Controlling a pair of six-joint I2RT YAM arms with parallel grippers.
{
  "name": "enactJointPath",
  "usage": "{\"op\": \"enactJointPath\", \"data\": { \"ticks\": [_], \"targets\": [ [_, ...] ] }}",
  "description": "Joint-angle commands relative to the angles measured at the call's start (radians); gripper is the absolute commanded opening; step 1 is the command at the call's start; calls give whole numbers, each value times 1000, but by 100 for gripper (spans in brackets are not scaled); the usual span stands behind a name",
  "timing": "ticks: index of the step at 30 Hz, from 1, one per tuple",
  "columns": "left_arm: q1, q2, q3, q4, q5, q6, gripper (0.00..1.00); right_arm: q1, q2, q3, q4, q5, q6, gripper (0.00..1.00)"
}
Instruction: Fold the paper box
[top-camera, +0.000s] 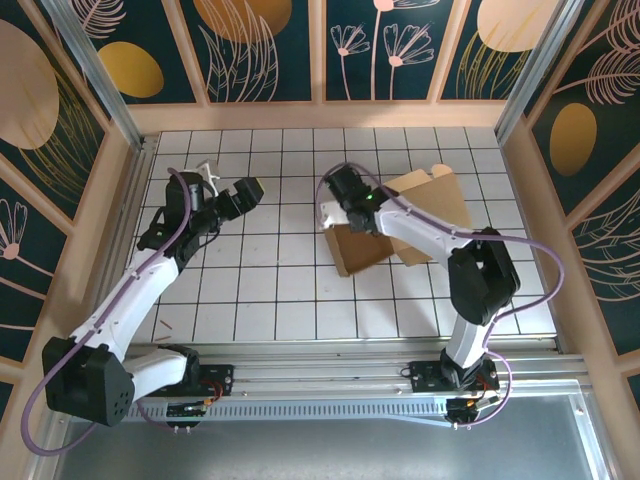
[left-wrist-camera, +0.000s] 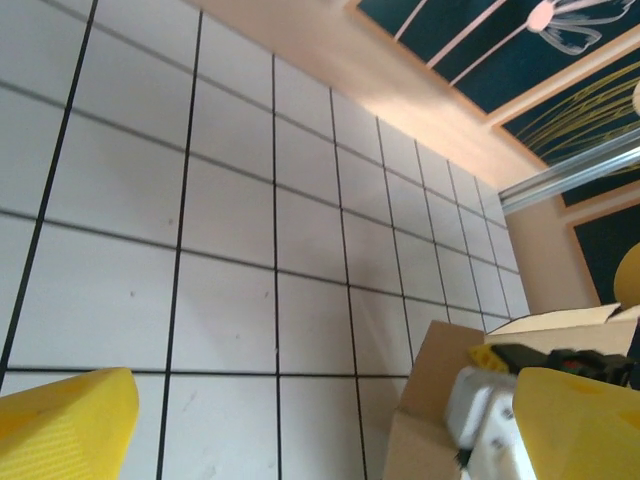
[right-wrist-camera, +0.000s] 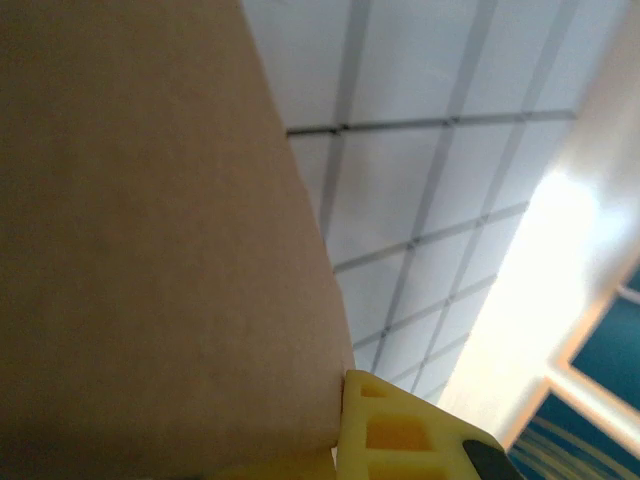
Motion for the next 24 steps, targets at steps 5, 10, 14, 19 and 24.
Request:
{"op": "enactJointPath", "data": {
  "ticks": [5, 10, 14, 19, 24],
  "targets": [
    [7, -9, -63, 103, 65, -37, 96, 116, 126, -82, 147, 61, -193, 10],
    [6, 10, -77, 105, 74, 18, 97, 158, 121, -41, 78, 0, -118, 76],
    [6, 12, -97, 116, 85, 128, 95, 172, 74, -39, 60, 4, -47, 78],
    [6, 15, -160, 244, 170, 356, 86, 216, -25, -23, 79, -27, 176, 78],
    [0, 86, -141, 366, 219, 362, 87, 272, -109, 114, 130, 156, 896, 79]
  ]
}}
